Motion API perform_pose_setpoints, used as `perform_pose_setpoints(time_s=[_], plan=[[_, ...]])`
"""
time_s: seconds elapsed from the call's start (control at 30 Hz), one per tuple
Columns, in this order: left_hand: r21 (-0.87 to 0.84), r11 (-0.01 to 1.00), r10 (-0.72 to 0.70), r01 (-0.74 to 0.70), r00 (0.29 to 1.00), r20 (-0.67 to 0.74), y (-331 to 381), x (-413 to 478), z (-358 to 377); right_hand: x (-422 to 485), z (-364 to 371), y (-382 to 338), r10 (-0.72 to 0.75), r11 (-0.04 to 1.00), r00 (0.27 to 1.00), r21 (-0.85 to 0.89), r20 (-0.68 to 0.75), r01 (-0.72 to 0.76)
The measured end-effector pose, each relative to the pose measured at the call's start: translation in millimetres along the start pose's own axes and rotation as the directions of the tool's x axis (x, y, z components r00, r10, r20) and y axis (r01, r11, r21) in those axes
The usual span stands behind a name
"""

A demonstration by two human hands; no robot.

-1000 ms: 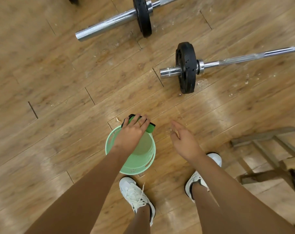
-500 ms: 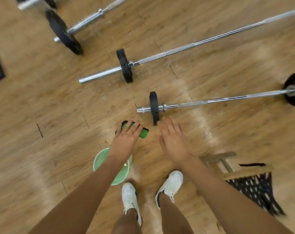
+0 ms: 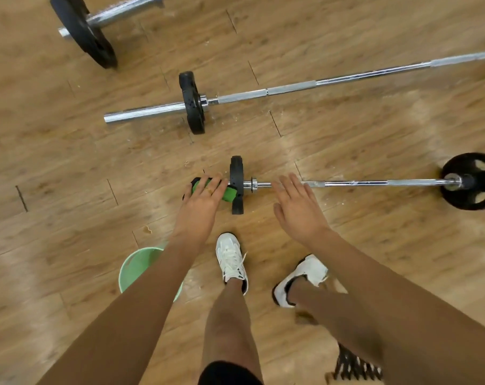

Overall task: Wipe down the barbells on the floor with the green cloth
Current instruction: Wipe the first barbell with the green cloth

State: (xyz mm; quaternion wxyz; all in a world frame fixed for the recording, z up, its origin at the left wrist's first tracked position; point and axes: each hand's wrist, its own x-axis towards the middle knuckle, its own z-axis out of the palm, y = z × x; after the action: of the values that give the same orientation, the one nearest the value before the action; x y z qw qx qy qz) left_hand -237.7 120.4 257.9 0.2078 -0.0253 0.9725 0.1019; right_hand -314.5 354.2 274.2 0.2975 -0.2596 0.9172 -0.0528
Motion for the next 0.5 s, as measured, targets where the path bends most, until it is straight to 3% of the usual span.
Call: perform_pose_setpoints(time_s=[0.13,0.23,0.33,0.5], plan=[[0.042,0.998,-0.04,0.04,0.999,0.003,3.0,13.7,28.1,8.2,29.0,43.3,-0.045,0.999,0.995,-0.007,0.094,0.045],[0.045,0.988,-0.148,0.145,0.987,0.062,4.6,9.1,48.8,17.0,36.5,107.1,-0.069,0.994,0.978,-0.072,0.197,0.085],[0.078,0.976,-0.21,0.205,0.976,0.064,14.5,3.7,60.2,19.3,24.4,187.5,-0.047,0.977,0.978,-0.193,0.205,0.087],[-0.014,0.939,-0.343,0.344,0.938,0.042,70.4,6.3,62.9,8.7,14.9,242.3,-0.098,0.979,0.973,-0.155,0.208,0.132]])
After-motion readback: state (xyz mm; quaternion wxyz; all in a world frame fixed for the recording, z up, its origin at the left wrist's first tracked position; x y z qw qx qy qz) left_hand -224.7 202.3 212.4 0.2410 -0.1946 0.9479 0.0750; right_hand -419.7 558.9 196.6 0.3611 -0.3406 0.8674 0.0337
